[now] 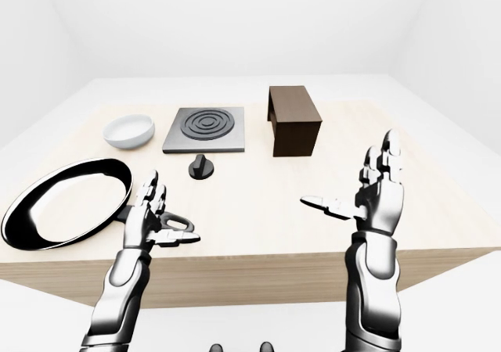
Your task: Turn on the stove.
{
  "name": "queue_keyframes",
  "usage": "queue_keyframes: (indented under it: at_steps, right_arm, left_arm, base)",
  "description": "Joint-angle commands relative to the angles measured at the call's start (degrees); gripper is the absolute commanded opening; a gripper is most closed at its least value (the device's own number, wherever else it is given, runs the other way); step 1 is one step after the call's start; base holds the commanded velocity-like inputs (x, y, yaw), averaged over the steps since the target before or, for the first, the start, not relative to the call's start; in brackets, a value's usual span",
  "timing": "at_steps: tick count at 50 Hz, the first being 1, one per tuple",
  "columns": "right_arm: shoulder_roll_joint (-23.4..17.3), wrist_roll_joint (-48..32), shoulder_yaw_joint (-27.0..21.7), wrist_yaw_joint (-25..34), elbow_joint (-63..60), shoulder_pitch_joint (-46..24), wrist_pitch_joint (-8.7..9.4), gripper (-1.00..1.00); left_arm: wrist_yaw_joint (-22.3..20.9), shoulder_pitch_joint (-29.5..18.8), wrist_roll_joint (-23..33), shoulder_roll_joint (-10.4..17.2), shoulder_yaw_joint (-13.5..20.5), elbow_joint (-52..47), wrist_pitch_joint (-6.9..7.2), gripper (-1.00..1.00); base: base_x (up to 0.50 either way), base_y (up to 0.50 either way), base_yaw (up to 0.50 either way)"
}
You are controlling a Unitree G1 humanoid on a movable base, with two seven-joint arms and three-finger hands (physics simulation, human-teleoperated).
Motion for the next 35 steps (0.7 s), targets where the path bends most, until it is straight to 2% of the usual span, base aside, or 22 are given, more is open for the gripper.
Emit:
queue_keyframes:
  at_steps: [1,4,12,16,19,22,27,32,35]
  right_arm:
    - [-0.6,0.9,-1.4,0.4,-2.8,-0.1,0.0,1.0]
    - [-0.5,0.5,-1.1,0.8,-2.9,0.0,0.0,1.0]
    - [-0.4,0.2,-1.1,1.7,-2.8,-0.1,0.0,1.0]
    - [-0.3,0.1,-0.8,1.8,-3.1,0.0,0.0,1.0]
    - [-0.2,0.3,-1.1,1.9,-2.8,0.0,0.0,1.0]
    - [-0.2,0.1,-0.9,1.8,-2.8,0.0,0.0,1.0]
    - [-0.3,0.3,-1.0,2.0,-3.2,0.1,0.0,1.0]
    - [-0.3,0.1,-0.7,2.0,-2.8,0.0,0.0,1.0]
    - [-0.3,0.1,-0.8,2.1,-3.0,0.1,0.0,1.0]
  left_arm:
    - [0.0,0.0,0.1,0.0,-0.2,0.8,-0.57,1.0]
    - [0.0,0.1,0.0,-0.1,-0.2,0.1,-0.14,1.0]
    - [-0.1,0.1,0.1,-0.1,-0.4,1.0,-0.77,1.0]
    - [-0.2,0.2,0.0,-0.2,-0.6,0.8,-0.4,1.0]
    - [-0.3,0.1,0.0,-0.3,-0.6,1.8,-1.16,1.0]
    - [-0.3,0.0,-0.1,-0.2,-0.5,1.2,-0.65,1.0]
    - [-0.2,0.2,0.1,-0.3,-0.8,1.7,-1.19,1.0]
    - [-0.3,0.2,0.0,-0.2,-0.8,1.1,-0.66,1.0]
    - [-0.3,0.1,0.0,-0.2,-0.7,1.5,-0.93,1.0]
  base:
    - [0.0,0.0,0.0]
    - [0.12,0.0,0.0]
    - [0.35,0.0,0.0]
    - [0.38,0.0,0.0]
    - [0.38,0.0,0.0]
    - [0.38,0.0,0.0]
    - [0.38,0.0,0.0]
    - [0.38,0.0,0.0]
    - [0.38,0.0,0.0]
